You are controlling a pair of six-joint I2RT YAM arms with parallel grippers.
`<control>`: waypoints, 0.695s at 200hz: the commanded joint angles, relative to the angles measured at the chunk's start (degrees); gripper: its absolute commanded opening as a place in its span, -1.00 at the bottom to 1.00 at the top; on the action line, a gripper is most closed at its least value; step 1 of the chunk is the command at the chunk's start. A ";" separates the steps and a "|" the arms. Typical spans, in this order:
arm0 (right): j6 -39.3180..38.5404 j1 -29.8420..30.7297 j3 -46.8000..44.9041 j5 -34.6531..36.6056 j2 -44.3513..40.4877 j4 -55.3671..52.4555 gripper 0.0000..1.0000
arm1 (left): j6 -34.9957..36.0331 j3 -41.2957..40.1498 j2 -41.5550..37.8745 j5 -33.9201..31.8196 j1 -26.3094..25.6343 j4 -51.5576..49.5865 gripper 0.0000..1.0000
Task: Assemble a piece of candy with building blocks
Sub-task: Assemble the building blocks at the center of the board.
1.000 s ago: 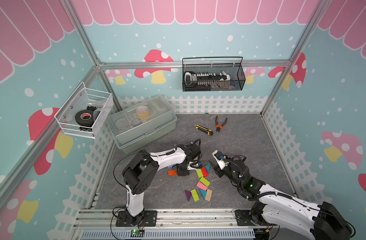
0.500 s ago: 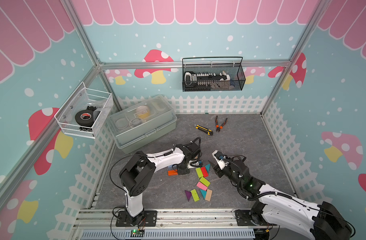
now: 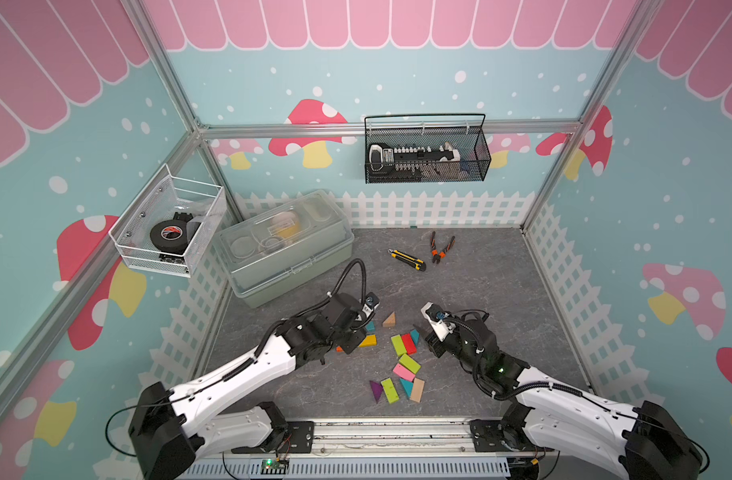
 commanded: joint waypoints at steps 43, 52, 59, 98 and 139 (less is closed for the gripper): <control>4.15 7.36 12.12 0.53 14.74 -7.26 0.15 | -31.21 -18.80 -16.15 -1.97 -1.08 8.50 -0.03; 5.48 7.96 13.16 0.77 16.69 -7.34 0.16 | -32.35 -20.16 -16.15 -2.58 -1.24 8.15 -0.03; 6.63 8.38 14.24 0.99 18.35 -7.81 0.14 | -33.26 -20.81 -16.05 -3.07 -1.46 7.86 -0.04; 10.90 11.63 18.90 3.30 27.54 -8.93 0.11 | -37.65 -25.68 -16.88 -3.51 -2.98 10.57 -0.04; 13.28 13.51 22.91 5.27 34.43 -9.83 0.08 | -38.78 -25.97 -13.14 -3.61 -3.66 12.00 -0.06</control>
